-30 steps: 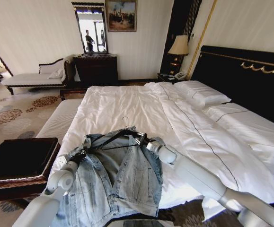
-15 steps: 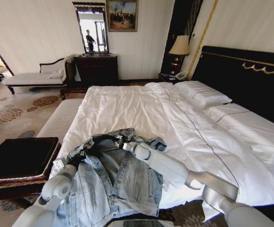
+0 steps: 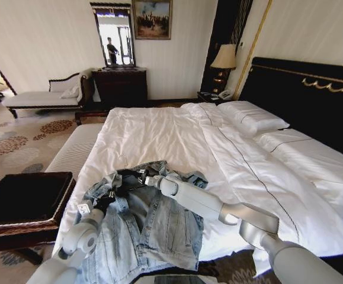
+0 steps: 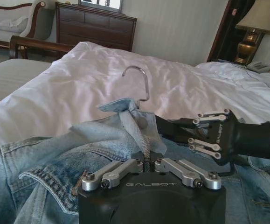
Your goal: Pick up the clothes from the bed and hang them on the clothes hanger.
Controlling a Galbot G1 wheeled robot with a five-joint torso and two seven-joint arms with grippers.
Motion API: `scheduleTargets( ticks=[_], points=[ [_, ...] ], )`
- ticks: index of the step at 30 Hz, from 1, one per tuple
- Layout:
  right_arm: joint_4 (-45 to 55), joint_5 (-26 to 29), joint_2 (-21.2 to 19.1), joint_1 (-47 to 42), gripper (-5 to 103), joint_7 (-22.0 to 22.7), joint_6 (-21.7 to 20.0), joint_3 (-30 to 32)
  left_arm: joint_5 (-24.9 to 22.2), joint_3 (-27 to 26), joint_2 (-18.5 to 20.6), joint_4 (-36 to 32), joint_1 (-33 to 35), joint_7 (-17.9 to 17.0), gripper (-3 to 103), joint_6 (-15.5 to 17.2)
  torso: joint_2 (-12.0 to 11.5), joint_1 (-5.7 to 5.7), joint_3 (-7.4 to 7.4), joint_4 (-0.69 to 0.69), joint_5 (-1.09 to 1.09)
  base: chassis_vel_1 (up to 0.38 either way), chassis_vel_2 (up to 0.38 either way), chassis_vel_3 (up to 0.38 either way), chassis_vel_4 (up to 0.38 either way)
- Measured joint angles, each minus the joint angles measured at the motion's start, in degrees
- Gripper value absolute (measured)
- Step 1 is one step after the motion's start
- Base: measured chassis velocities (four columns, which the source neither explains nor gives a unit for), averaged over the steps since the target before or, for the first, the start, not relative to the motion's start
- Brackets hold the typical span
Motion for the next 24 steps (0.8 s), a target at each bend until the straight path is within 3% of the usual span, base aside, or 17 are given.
scheduleTargets(
  ticks=[12,16,17,19,24],
  points=[
    [-2.0,0.3,1.5,1.2,22,-0.3,0.2,-1.0,3.8,2.7,-0.3,1.9,0.5,0.7,5,-0.4,0.0,0.0,0.0,0.01,0.0,0.0,0.0,0.0,0.0],
    [-4.5,-0.1,1.7,1.4,22,-0.5,0.4,-1.0,8.1,1.8,-0.2,2.8,1.0,1.1,20,-1.3,0.0,0.0,0.0,0.02,0.0,0.0,0.0,0.0,0.0],
    [-4.8,-0.1,1.8,1.5,22,-0.5,0.6,-1.0,8.2,1.4,-0.1,2.7,1.2,1.2,26,-1.4,0.0,0.0,0.0,0.01,0.0,0.0,0.0,0.0,0.0],
    [-5.3,-0.1,1.9,1.6,22,-0.5,0.7,-1.0,8.1,0.9,-0.1,2.4,1.5,1.3,26,-1.4,0.0,0.0,0.0,0.02,0.0,0.0,0.0,0.0,0.0],
    [-6.3,-0.4,2.4,1.5,22,-0.6,1.3,-0.7,7.0,-1.6,-0.1,0.3,3.0,2.2,48,-1.1,0.0,0.0,0.0,0.01,0.0,0.0,0.0,0.0,0.0]
  ],
)
